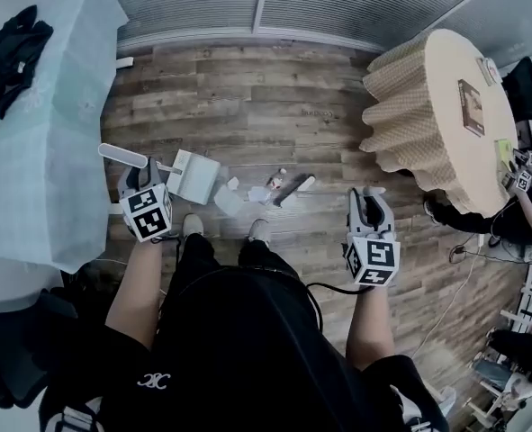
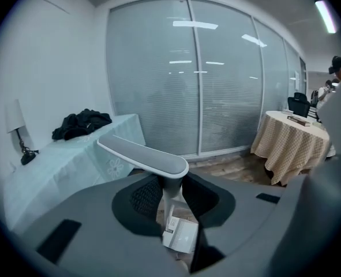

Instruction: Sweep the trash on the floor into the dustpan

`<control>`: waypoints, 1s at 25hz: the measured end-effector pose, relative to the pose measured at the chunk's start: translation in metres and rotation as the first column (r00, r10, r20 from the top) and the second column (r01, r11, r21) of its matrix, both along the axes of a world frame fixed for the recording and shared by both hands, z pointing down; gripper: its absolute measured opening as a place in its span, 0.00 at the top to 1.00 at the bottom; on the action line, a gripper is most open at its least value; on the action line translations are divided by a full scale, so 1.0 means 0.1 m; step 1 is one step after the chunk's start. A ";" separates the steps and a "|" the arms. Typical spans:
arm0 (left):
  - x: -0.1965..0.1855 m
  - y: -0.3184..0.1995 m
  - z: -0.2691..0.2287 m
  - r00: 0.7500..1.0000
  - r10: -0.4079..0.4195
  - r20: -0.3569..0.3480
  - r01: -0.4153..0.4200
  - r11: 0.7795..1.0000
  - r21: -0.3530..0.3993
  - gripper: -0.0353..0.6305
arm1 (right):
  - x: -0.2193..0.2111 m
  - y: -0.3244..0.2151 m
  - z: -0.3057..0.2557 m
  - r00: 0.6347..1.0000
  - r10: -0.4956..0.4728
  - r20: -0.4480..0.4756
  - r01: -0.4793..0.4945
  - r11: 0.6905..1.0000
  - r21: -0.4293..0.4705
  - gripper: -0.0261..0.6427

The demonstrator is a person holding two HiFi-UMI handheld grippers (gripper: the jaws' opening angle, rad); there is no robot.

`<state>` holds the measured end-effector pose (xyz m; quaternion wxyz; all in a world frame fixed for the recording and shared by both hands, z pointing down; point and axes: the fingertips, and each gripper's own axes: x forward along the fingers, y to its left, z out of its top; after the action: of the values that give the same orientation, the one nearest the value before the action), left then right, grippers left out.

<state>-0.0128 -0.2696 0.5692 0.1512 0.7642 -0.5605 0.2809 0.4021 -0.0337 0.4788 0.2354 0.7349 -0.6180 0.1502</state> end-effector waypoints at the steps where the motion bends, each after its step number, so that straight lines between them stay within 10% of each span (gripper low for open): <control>1: 0.02 0.04 0.05 1.000 -0.022 0.012 0.022 1.000 -0.005 0.79 | 0.05 -0.02 0.07 0.999 -0.051 -0.005 0.051 0.999 -0.019 0.81; 10: -0.03 0.40 0.52 0.977 -0.191 0.098 0.194 0.981 -0.028 0.79 | -0.03 -0.55 0.57 0.894 -0.447 -0.033 0.438 0.888 -0.141 0.81; 21: -0.28 0.42 0.58 0.971 -0.223 0.089 0.226 0.974 -0.029 0.79 | -1.14 -1.12 0.71 0.751 -0.659 0.035 0.657 0.741 -0.142 0.81; 25: -0.32 0.43 0.58 0.976 -0.207 0.071 0.209 0.977 -0.031 0.79 | -1.59 -1.31 0.69 0.744 -0.667 0.048 0.667 0.735 -0.121 0.81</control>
<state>-0.0447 -0.2268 0.6274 0.1757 0.6885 -0.6366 0.2997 0.2430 -0.1643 0.5480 0.3203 0.4479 -0.8291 0.0966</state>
